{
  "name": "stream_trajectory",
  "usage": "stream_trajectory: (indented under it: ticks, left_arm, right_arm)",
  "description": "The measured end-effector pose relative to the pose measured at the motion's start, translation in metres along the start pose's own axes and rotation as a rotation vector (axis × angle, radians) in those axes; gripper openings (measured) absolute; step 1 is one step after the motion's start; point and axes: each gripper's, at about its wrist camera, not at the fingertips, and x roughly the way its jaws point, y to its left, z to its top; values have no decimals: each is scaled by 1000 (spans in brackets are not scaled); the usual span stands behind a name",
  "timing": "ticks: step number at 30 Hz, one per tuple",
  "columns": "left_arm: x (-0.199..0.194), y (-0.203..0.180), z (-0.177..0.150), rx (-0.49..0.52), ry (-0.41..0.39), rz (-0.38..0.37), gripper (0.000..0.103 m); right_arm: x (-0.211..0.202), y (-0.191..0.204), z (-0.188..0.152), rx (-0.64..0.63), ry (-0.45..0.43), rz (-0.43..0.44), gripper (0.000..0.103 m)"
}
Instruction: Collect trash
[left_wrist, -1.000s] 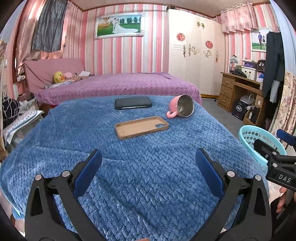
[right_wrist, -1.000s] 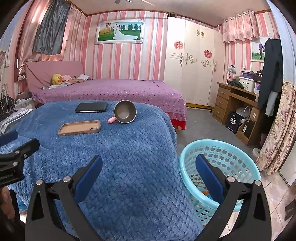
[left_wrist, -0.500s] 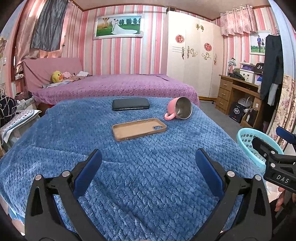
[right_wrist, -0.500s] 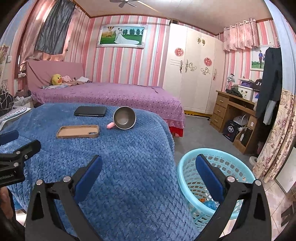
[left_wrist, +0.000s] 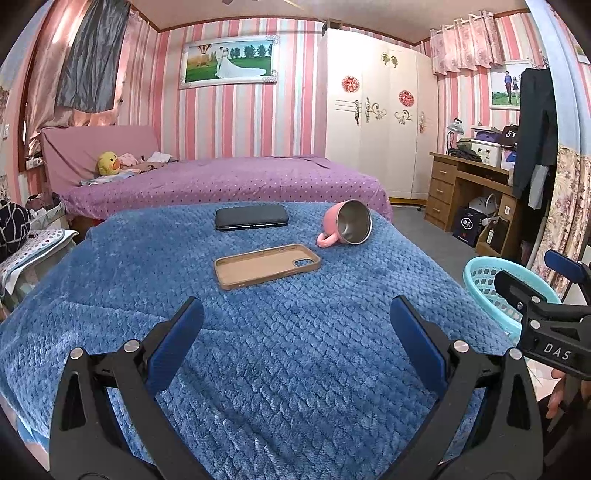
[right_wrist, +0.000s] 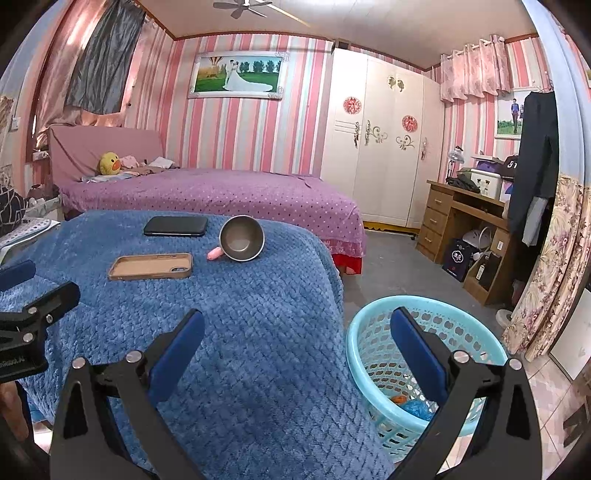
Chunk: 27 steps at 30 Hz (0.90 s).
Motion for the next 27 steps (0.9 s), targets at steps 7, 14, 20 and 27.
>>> stream_trajectory:
  ticks: [7,14,20,27]
  left_arm:
    - [-1,1,1,-4,2,-4,98]
    - [-1,2,1,-1,1,-5,98]
    - [-2,1,1,-2,2,-5,98]
    - [-2,1,1,-2,1,-4,98]
  right_arm:
    - [0,0,0,-5,0,-1,98]
    - [0,0,-1,-4,4,-2,98]
    - [1,0,-1,-4,8,-2,98]
    - [1,1,-1,-3,10,-2,98]
